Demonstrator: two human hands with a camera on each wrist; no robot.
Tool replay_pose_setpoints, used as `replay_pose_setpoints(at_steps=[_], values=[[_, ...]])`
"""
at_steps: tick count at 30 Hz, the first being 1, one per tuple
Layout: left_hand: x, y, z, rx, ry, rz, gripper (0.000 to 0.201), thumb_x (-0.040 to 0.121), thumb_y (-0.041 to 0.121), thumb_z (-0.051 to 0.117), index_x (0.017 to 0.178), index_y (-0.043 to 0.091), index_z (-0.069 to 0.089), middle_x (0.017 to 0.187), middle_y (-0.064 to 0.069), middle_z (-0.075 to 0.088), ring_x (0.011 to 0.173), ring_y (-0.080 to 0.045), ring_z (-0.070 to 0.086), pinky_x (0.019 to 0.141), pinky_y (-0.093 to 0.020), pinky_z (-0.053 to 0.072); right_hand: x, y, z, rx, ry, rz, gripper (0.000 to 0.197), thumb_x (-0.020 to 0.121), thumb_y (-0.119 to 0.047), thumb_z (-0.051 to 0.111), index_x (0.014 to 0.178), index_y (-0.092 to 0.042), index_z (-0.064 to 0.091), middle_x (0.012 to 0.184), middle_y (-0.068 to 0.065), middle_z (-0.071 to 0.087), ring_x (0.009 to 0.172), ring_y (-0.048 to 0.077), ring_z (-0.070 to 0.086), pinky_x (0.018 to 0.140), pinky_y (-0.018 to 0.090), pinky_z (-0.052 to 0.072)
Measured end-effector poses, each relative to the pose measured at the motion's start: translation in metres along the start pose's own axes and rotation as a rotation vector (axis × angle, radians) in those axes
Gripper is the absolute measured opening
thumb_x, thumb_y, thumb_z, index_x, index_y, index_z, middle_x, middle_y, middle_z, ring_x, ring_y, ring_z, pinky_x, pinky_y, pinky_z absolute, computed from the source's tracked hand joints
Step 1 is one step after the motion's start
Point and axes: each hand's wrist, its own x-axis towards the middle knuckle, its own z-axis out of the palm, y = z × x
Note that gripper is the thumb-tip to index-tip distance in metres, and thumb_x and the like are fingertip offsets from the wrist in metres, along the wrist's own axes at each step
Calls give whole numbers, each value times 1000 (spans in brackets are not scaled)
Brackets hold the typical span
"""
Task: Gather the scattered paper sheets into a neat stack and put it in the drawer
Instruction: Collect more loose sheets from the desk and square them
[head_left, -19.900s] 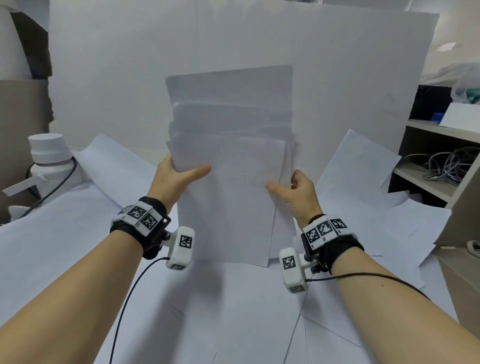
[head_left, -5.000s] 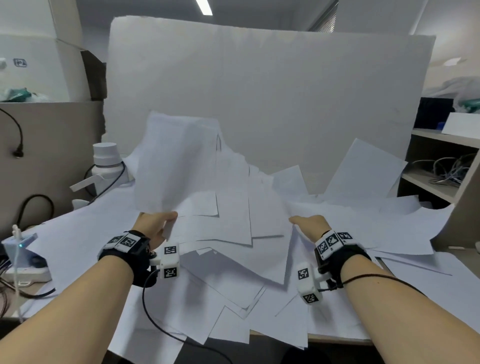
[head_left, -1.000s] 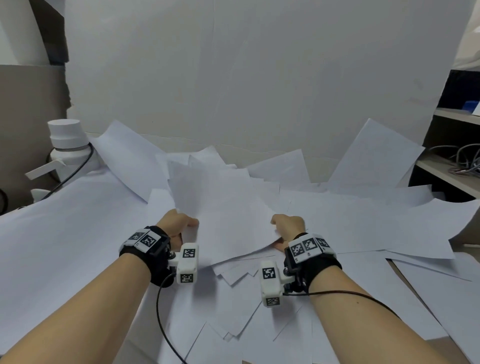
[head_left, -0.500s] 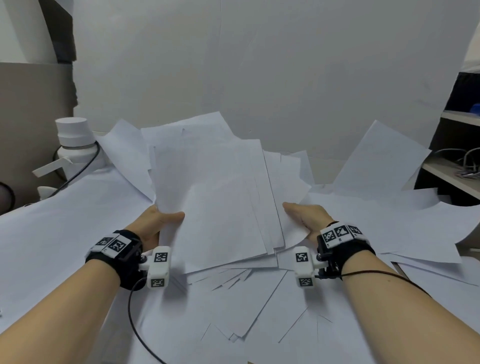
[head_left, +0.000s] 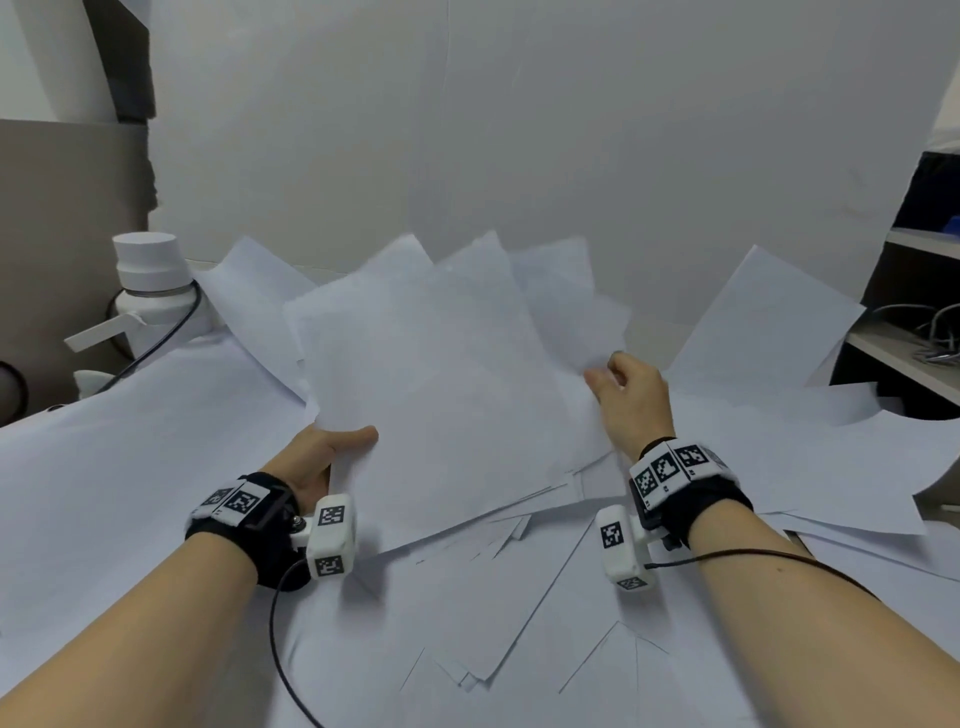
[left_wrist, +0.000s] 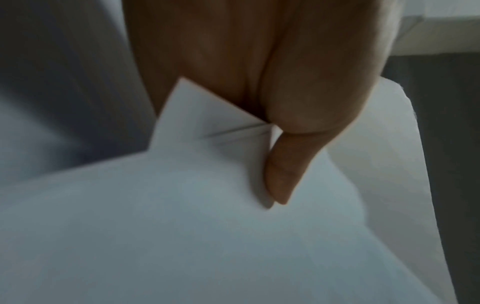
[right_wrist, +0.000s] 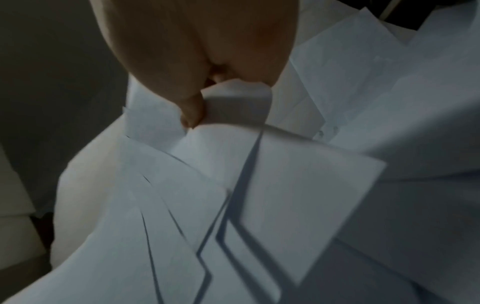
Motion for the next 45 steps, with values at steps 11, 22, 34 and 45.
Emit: replay_pose_setpoints(at_steps=[11, 22, 34, 45], values=[[4, -7, 32, -23, 40, -236, 38, 93, 9, 67, 129, -4, 62, 120, -26, 69, 116, -46, 64, 101, -62, 48, 28, -34, -12, -74, 73, -122, 35, 93, -11, 56, 63, -11, 37, 58, -1, 30, 62, 20, 25, 56, 33, 25], [12, -11, 28, 58, 49, -310, 46, 90, 21, 73, 130, 2, 58, 119, -25, 68, 90, -43, 70, 67, -51, 60, 35, -49, -21, -313, 105, 9, 35, 95, -15, 48, 66, -16, 28, 65, 4, 39, 70, 30, 37, 59, 35, 30], [23, -15, 40, 273, 217, -306, 4, 95, -8, 58, 97, -10, 54, 83, -18, 58, 70, -35, 57, 42, -38, 51, 43, -68, -45, -30, 465, 66, 13, 102, -16, 43, 89, -16, 44, 77, 2, 47, 81, 24, 36, 65, 26, 26], [-2, -21, 61, 76, 93, -286, 29, 95, -8, 50, 123, -15, 51, 100, -29, 68, 70, -41, 70, 49, -47, 57, 4, -46, -15, 339, 405, 549, 41, 91, -2, 50, 65, -18, 21, 62, 0, 24, 55, 21, 22, 54, 31, 24]])
